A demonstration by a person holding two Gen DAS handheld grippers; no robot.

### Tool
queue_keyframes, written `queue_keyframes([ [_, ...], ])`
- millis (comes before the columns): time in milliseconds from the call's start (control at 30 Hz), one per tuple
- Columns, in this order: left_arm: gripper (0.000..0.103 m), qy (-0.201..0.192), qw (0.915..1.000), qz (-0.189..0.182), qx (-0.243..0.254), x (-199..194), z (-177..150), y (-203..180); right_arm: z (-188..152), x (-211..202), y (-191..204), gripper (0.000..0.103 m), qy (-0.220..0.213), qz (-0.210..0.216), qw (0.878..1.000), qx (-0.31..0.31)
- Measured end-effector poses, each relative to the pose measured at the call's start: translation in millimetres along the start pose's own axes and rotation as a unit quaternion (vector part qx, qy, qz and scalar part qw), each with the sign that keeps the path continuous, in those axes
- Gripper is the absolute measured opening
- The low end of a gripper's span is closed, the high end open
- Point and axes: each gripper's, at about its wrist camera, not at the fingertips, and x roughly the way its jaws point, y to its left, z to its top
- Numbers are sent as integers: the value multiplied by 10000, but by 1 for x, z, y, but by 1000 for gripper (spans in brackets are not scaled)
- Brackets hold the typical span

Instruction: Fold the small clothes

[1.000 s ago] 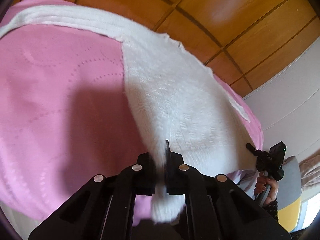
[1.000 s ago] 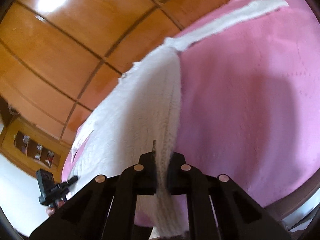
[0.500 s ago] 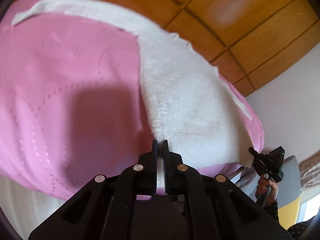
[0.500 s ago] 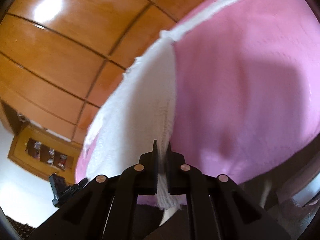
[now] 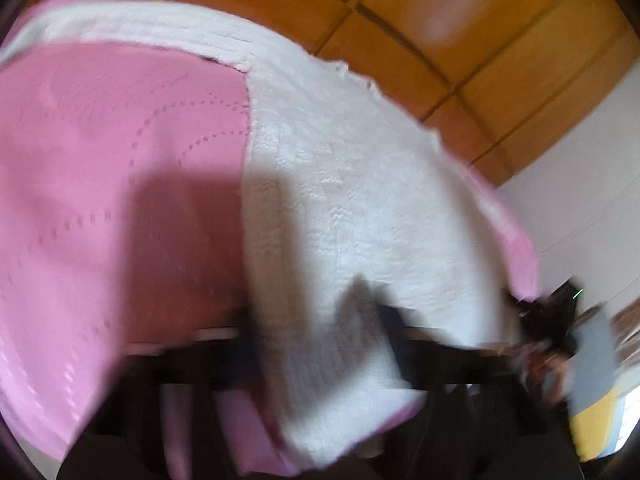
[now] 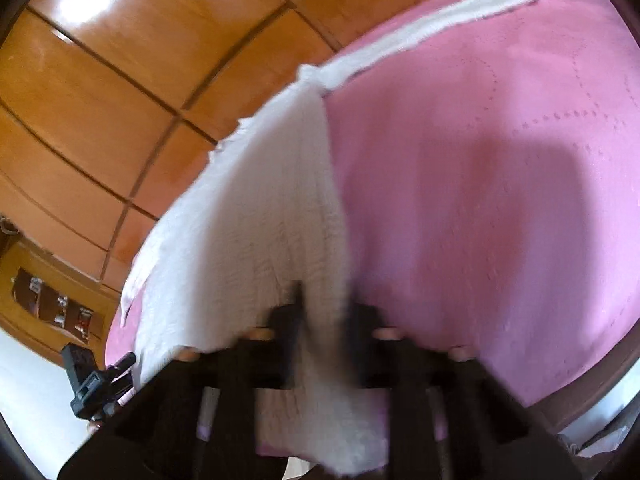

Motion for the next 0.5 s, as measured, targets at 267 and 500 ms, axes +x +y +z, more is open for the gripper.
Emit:
queue_keyframes([
  [267, 6, -287, 9973, -120, 668, -57, -13, -19, -11, -48, 15, 5, -29, 586, 9982, -131],
  [500, 7, 120, 9988, 272, 380, -31, -15, 1, -21, -27, 15, 11, 123, 171, 9992, -344],
])
